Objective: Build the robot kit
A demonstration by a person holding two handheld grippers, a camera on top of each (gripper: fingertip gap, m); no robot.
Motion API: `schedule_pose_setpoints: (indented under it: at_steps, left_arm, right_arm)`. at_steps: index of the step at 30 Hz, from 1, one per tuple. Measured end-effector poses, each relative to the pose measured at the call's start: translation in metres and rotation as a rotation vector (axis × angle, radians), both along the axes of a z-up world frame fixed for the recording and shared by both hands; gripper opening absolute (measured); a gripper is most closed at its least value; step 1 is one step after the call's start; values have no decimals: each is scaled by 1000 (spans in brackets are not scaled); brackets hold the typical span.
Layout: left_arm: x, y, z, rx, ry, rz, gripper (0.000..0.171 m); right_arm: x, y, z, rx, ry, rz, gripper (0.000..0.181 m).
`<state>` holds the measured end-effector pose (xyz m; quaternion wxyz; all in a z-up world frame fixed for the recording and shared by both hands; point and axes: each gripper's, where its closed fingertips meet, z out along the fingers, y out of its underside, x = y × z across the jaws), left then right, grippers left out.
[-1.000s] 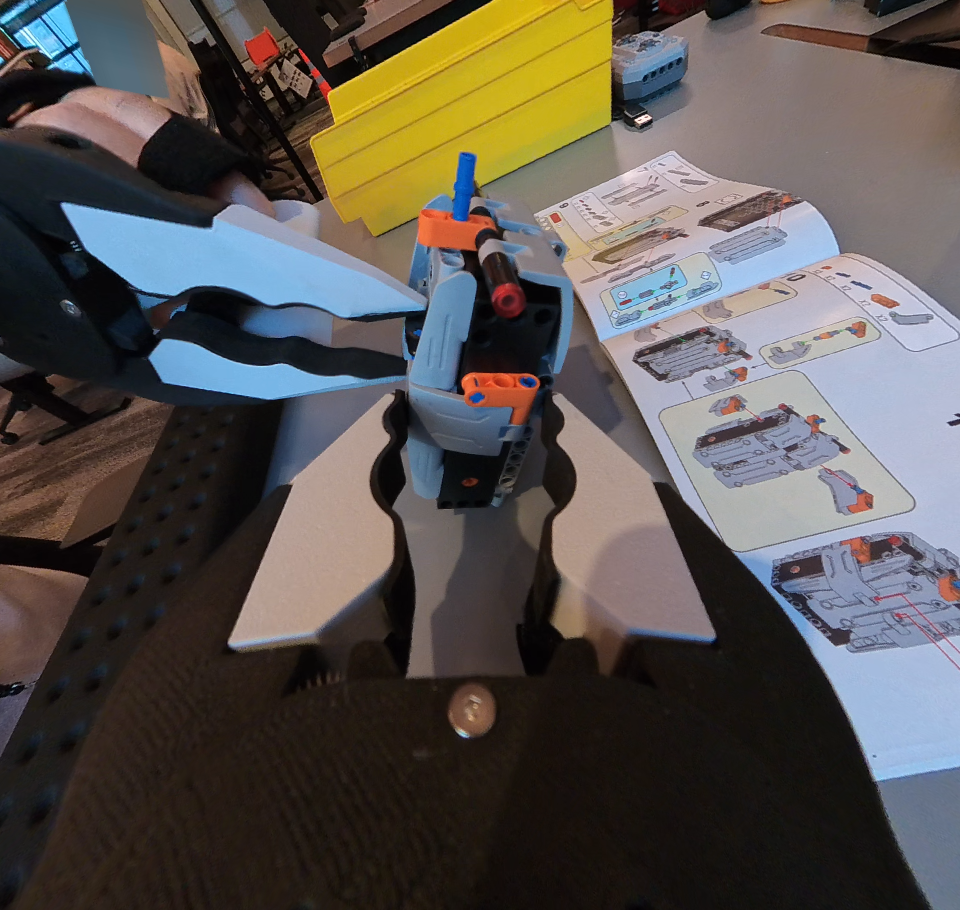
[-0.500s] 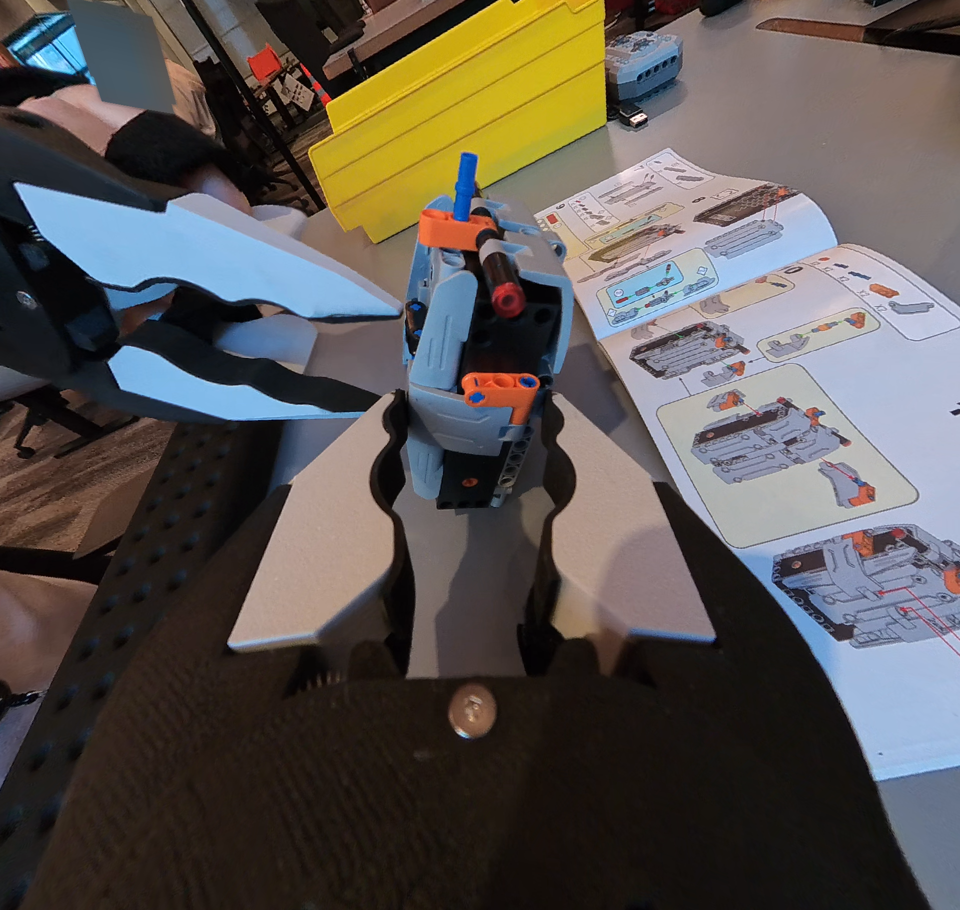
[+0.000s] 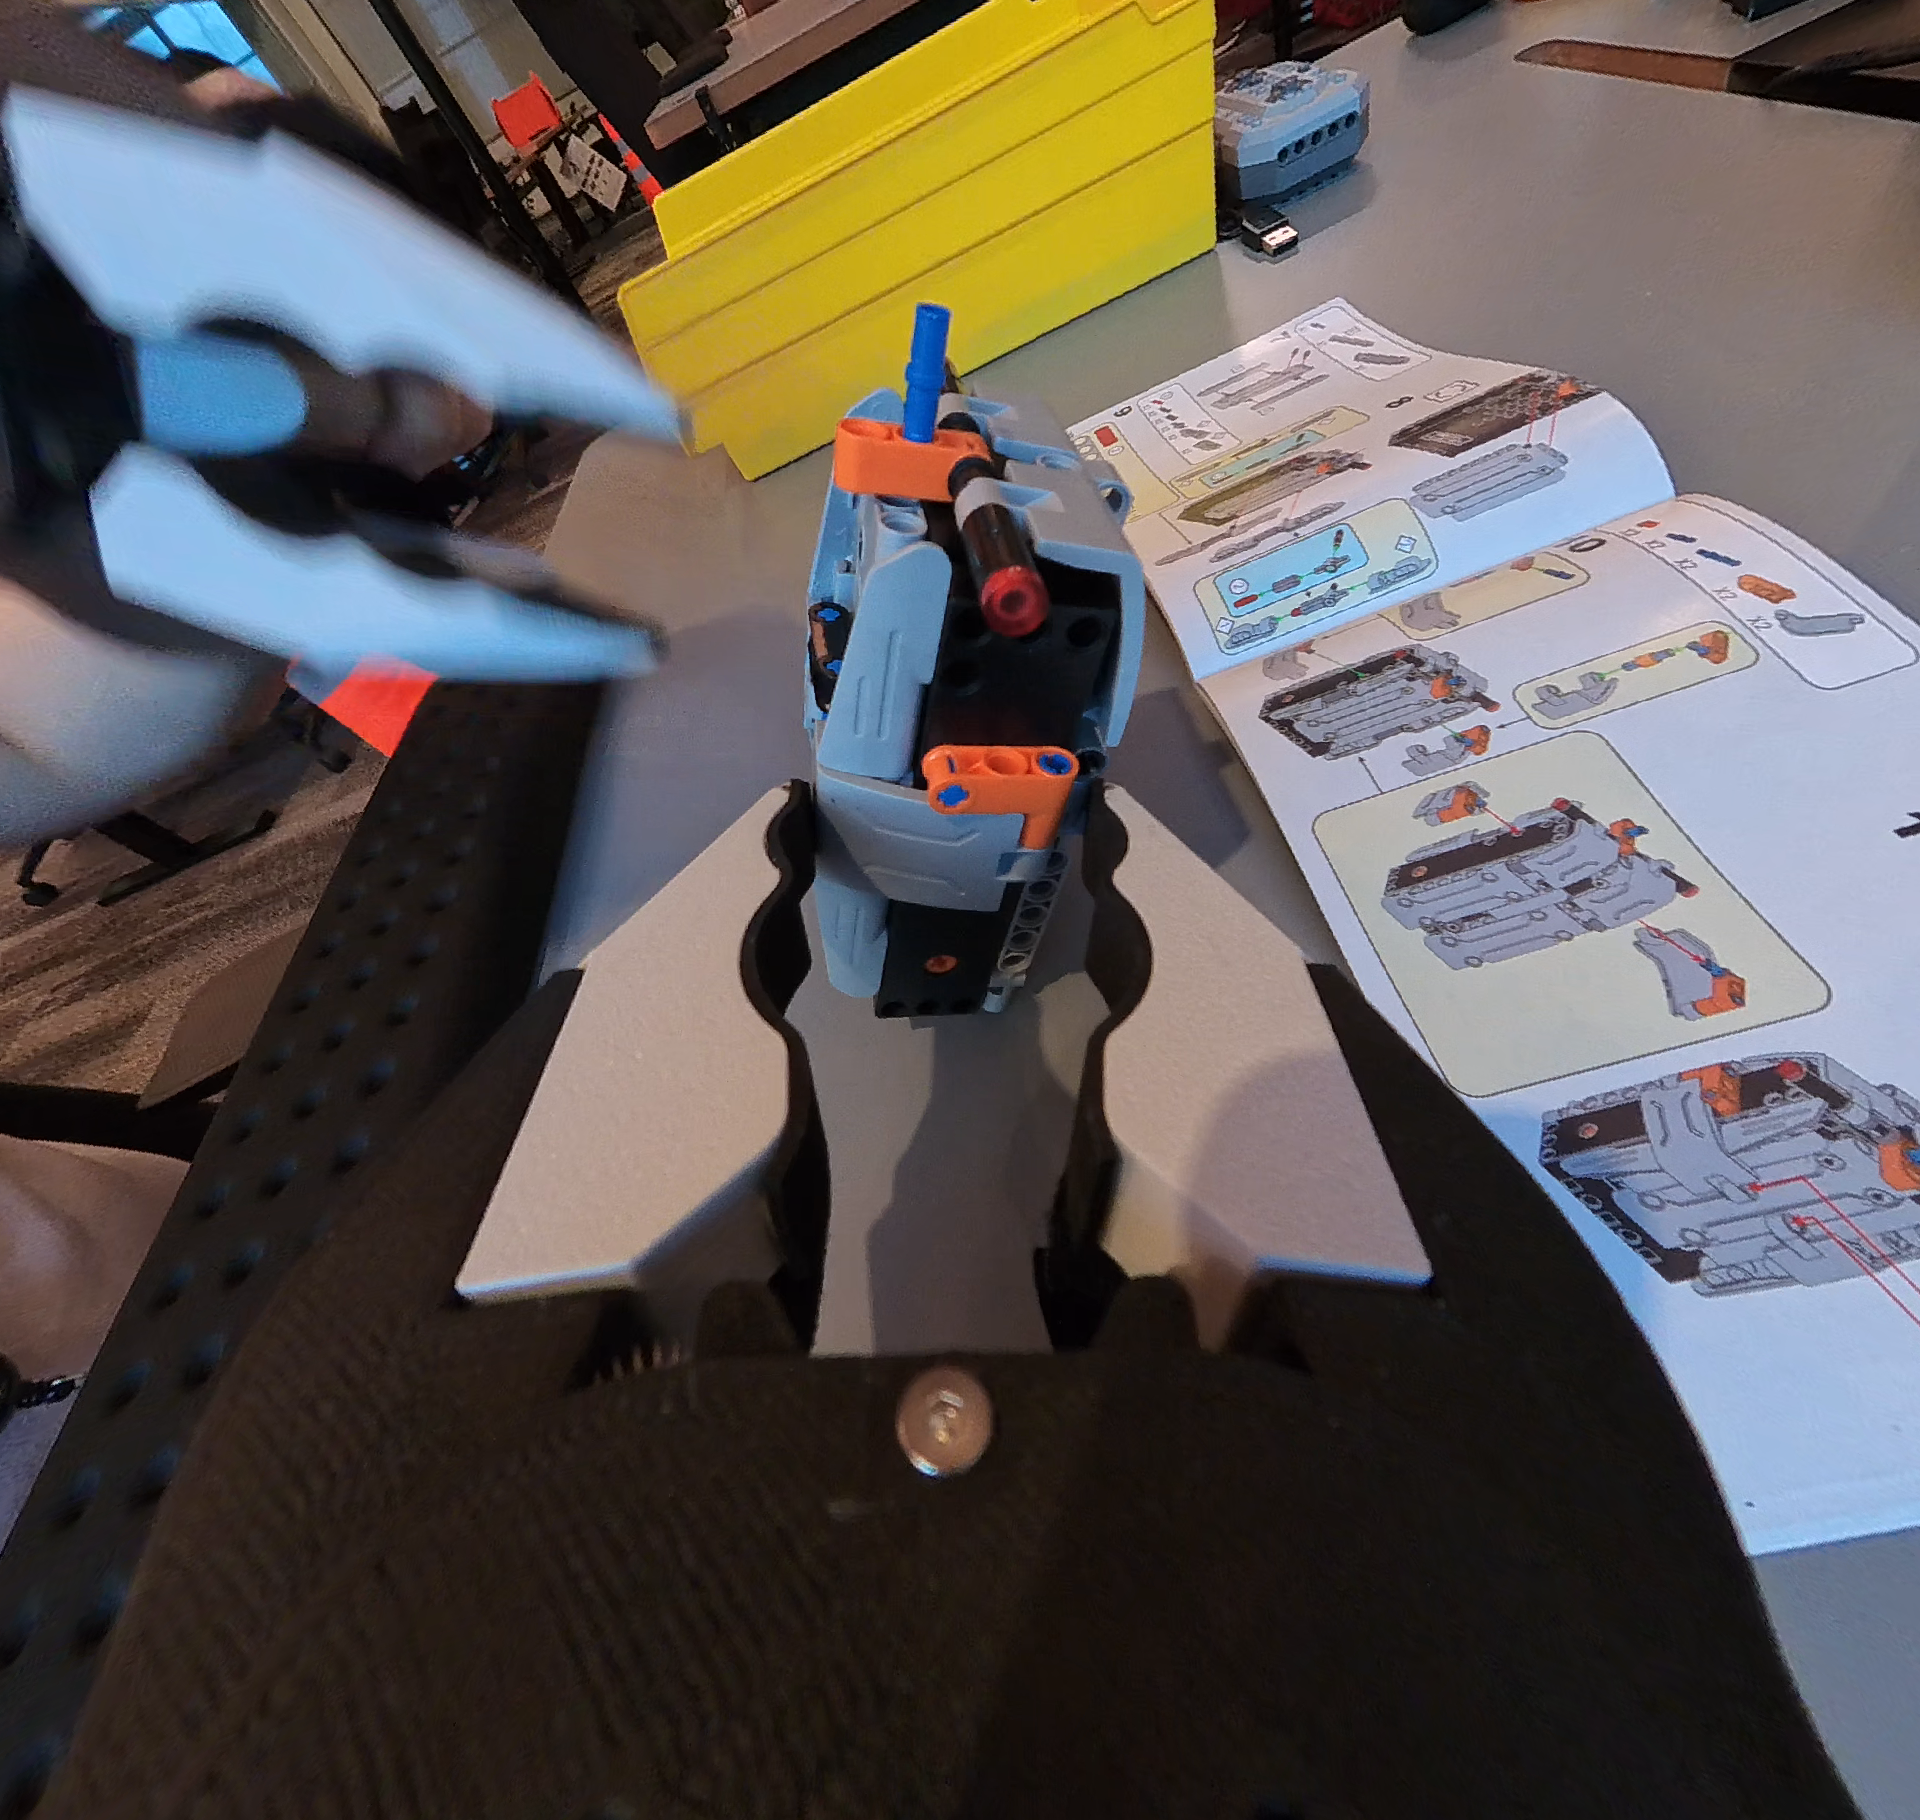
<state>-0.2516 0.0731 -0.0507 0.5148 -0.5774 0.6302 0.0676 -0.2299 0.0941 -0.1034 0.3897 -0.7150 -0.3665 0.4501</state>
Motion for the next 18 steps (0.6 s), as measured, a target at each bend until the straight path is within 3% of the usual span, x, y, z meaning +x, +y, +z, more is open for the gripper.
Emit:
schedule_pose_setpoints:
  at_steps: [3,5,9,14,18]
  left_arm:
    - [-29,18,6,-153,-234,138,29]
    - [-40,20,-16,-356,-311,181,25]
    - [-35,14,-36,-603,-455,111,23]
    - [-15,7,-36,-811,-602,-85,59]
    - [-11,16,-34,-941,-711,-147,58]
  right_arm:
    - [0,0,0,-1,3,0,51]
    - [0,0,0,-3,8,-3,52]
    - [0,0,0,1,12,-2,51]
    - [-1,-1,0,9,17,4,52]
    - [-1,-1,1,10,23,8,52]
